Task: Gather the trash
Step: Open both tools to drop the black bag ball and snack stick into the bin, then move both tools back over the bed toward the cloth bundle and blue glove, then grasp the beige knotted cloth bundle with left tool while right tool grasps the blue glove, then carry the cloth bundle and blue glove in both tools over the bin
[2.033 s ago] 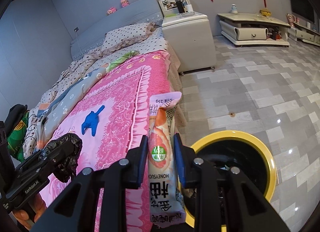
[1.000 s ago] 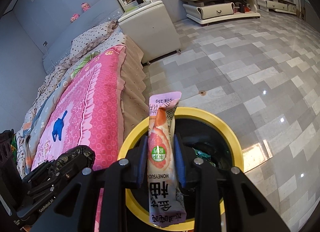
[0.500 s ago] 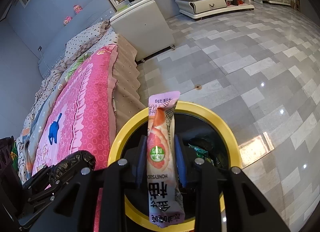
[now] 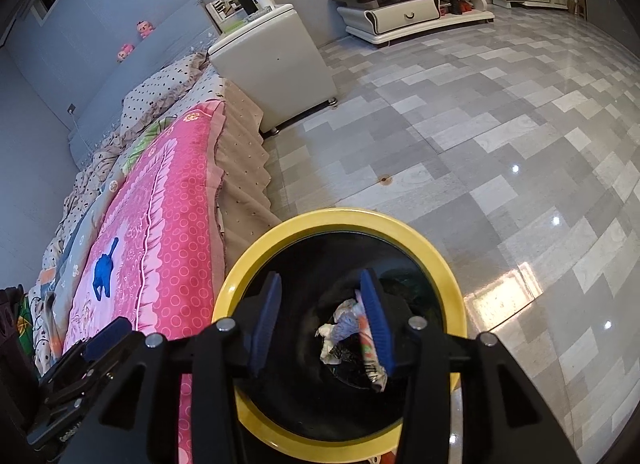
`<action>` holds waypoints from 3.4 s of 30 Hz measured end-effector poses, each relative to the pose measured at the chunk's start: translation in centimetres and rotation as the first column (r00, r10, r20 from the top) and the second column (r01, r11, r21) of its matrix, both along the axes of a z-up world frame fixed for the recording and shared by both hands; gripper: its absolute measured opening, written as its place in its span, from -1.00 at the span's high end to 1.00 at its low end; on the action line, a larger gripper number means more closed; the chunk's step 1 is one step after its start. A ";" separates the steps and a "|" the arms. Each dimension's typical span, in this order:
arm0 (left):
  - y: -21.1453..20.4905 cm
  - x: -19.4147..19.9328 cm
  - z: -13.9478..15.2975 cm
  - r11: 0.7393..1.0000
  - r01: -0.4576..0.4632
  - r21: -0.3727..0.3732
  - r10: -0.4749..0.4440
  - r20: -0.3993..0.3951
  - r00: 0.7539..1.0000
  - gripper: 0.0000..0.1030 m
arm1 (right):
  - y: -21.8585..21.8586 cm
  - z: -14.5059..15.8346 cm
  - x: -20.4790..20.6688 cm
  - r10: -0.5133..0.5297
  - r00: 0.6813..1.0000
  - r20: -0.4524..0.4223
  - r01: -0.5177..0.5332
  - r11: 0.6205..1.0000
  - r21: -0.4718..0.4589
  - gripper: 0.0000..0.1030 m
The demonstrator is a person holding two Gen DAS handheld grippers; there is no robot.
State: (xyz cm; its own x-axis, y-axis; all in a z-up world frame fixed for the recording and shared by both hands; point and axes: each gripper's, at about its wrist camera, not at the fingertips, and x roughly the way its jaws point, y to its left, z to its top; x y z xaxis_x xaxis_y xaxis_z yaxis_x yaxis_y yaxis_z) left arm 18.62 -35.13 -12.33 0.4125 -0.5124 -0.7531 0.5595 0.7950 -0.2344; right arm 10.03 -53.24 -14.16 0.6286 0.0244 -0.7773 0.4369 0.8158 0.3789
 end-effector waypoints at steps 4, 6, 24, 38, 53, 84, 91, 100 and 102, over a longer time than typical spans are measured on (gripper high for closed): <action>0.9 -0.1 0.7 1.000 -0.017 -0.006 0.017 0.023 1.000 -0.37 | 0.0 0.3 -0.2 -0.013 1.000 -0.005 0.013 1.000 -0.013 0.07; 1.7 -0.1 1.2 0.999 -0.035 -0.005 0.035 0.044 0.998 -0.42 | 0.2 0.5 -0.1 -0.011 1.000 -0.004 0.011 1.000 -0.020 -0.04; 18.6 4.1 3.5 0.938 -0.347 0.019 0.342 0.138 0.930 -0.58 | 10.5 4.8 6.1 0.184 0.982 0.053 -0.178 0.979 -0.100 -0.43; 34.9 6.1 2.2 0.810 -0.582 0.069 0.569 0.145 0.810 -0.58 | 22.6 6.0 13.9 0.382 0.919 0.095 -0.375 0.923 -0.083 -0.49; 45.1 10.0 -2.9 0.710 -0.696 0.105 0.692 0.083 0.717 -0.58 | 35.9 2.2 23.6 0.549 0.836 0.016 -0.542 0.830 -0.135 -0.49; 46.9 16.1 -9.7 0.684 -0.723 0.095 0.724 0.030 0.689 -0.07 | 49.0 -7.4 36.6 0.586 0.796 -0.153 -0.604 0.754 -0.259 0.01; 47.3 15.6 -9.5 0.687 -0.725 0.050 0.725 0.015 0.688 0.14 | 49.8 -7.3 36.0 0.626 0.767 -0.142 -0.640 0.730 -0.239 0.69; 46.8 14.8 -7.4 0.703 -0.711 0.035 0.710 0.043 0.703 0.22 | 48.9 -5.2 33.8 0.660 0.743 -0.111 -0.666 0.713 -0.220 0.80; 46.7 14.3 -6.8 0.701 -0.713 0.027 0.711 0.051 0.701 0.22 | 48.5 -4.6 33.1 0.666 0.739 -0.102 -0.670 0.711 -0.214 0.81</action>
